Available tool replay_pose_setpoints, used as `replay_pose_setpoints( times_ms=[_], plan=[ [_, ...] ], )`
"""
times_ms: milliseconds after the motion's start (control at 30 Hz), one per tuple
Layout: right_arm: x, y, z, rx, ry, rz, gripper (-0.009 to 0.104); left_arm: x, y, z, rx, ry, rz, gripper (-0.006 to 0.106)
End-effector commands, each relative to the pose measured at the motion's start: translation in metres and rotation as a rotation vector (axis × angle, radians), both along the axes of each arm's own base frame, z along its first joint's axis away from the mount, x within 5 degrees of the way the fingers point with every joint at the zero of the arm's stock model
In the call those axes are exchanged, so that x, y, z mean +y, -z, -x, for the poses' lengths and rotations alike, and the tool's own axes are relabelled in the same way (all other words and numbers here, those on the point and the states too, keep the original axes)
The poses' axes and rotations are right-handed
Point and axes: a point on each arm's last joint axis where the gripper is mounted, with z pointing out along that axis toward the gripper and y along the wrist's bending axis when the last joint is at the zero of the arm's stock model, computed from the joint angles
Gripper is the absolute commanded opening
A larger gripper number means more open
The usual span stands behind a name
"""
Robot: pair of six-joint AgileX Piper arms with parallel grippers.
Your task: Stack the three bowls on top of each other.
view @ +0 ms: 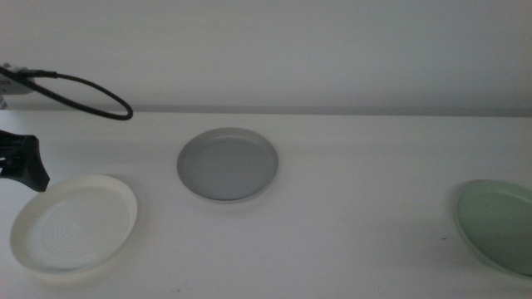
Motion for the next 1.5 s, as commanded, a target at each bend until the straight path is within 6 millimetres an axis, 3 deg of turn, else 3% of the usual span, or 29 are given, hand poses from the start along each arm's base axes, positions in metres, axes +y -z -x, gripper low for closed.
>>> replay_pose_setpoints(
  times_ms=[0, 767, 967, 1467],
  plan=[
    [0.0, 0.012, 0.001, -0.003, 0.002, 0.005, 0.092, 0.007, 0.008, -0.01, 0.021, 0.03, 0.014, 0.094],
    [0.0, 0.012, 0.001, -0.003, 0.002, 0.005, 0.092, 0.034, 0.082, -0.048, 0.08, 0.07, -0.101, 0.094],
    [0.0, 0.012, 0.001, -0.003, 0.002, 0.005, 0.092, 0.037, 0.091, -0.053, 0.064, 0.071, -0.123, 0.093],
    [0.0, 0.012, 0.001, -0.003, 0.002, 0.005, 0.092, 0.036, 0.123, -0.053, 0.151, 0.07, -0.076, 0.062]
  ],
)
